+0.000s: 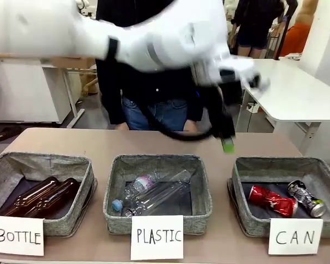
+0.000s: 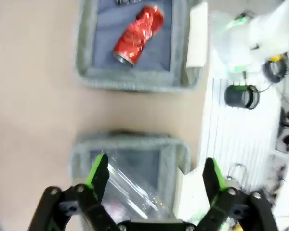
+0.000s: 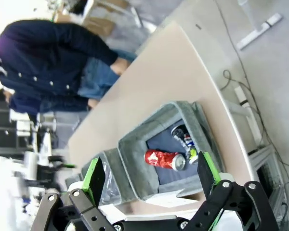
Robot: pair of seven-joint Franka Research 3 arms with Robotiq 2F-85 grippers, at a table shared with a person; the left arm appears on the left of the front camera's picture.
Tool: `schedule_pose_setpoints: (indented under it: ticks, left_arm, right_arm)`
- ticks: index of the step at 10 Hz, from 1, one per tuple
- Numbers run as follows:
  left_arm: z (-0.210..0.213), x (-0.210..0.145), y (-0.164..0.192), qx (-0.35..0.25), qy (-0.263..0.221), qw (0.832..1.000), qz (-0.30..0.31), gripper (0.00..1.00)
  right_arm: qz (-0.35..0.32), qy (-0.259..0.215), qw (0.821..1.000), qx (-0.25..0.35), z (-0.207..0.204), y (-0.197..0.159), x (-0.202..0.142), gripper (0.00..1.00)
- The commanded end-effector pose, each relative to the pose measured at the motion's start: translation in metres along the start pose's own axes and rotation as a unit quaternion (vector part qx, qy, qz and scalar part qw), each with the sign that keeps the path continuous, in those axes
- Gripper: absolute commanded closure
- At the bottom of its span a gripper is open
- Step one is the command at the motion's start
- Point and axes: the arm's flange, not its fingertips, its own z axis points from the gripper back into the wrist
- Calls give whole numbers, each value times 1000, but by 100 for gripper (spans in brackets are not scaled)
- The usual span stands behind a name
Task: Sort the can waste into the basket.
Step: Pick up the can waste from the table and place it in the right Fabric basket.
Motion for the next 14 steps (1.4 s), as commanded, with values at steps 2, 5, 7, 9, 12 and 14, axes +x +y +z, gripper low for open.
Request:
schedule_pose_setpoints:
  ticks: [2, 5, 7, 9, 12, 14]
  left_arm:
    - [82, -112, -7, -6, -85, 976, 202, 0]
    - [150, -269, 8, -8, -277, 890, 362, 0]
    - [184, -371, -5, -43, -415, 824, 382, 0]
    - [190, -450, -27, -72, -493, 784, 370, 0]
    - [170, -534, -35, -91, -534, 739, 401, 0]
    - [148, -559, 6, -133, -496, 748, 421, 0]
  right_arm:
    - [78, 68, 995, -1, -53, 47, 1, 0]
    - [132, 111, 983, 64, -119, 139, -23, 0]
    - [144, 173, 967, 120, -170, 206, -67, 0]
    - [112, 187, 964, 154, -215, 243, -99, 0]
    - [50, 266, 940, 208, -256, 285, -128, 0]
    - [43, 359, 905, 224, -248, 286, -131, 0]
